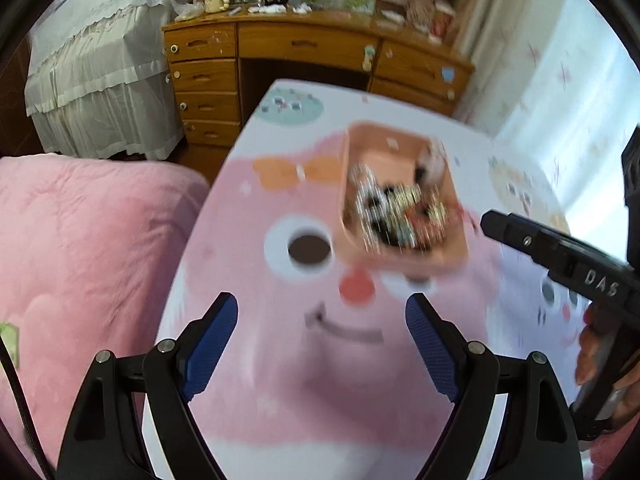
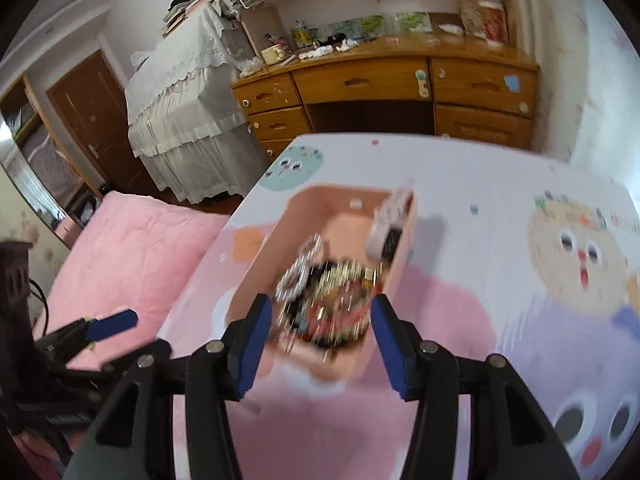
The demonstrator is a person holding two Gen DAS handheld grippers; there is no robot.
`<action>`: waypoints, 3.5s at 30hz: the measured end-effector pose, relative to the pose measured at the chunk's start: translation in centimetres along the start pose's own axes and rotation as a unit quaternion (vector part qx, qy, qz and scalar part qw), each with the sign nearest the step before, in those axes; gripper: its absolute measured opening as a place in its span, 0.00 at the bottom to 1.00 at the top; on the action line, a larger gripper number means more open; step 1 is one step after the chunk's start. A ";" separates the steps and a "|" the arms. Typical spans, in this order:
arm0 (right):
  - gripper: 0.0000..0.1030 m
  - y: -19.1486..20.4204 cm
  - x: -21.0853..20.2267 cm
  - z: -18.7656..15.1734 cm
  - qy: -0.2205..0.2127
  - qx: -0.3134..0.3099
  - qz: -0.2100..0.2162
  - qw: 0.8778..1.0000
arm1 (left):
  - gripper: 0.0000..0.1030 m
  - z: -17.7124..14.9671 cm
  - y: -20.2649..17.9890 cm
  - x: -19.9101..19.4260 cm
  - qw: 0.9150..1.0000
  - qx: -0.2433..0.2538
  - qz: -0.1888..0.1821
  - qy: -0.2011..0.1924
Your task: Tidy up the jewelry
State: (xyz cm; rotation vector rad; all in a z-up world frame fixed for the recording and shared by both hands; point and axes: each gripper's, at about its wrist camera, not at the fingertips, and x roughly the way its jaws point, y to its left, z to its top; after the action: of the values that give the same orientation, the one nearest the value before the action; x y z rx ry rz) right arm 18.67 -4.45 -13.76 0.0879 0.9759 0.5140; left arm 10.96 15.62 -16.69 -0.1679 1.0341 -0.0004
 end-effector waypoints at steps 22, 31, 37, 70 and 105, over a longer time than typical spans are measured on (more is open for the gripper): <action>0.89 -1.0 -23.7 -16.7 0.069 0.152 -0.110 0.980 | 0.99 -7.4 -15.9 -17.6 0.992 0.123 0.002 -0.008; 0.91 3.1 -27.0 -15.3 0.006 0.081 -0.155 0.985 | 0.99 -7.2 -15.2 -19.8 0.996 0.082 0.022 -0.027; 0.96 2.1 -28.3 -15.7 -0.021 0.107 -0.155 0.982 | 0.99 -7.9 -14.7 -20.3 0.995 0.084 0.041 -0.039; 1.00 3.7 -27.7 -15.9 -0.035 0.114 -0.172 0.978 | 0.99 -8.8 -13.8 -19.7 0.994 0.102 0.023 -0.034; 1.00 3.5 -27.0 -15.7 -0.031 0.115 -0.181 0.976 | 0.99 -8.6 -13.4 -20.0 0.993 0.103 0.035 -0.039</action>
State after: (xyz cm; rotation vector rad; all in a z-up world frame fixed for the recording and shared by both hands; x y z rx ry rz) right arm -7.51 -16.09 -0.93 0.1306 0.9600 0.0613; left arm -5.57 2.76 -2.05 0.0554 0.9553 -0.0364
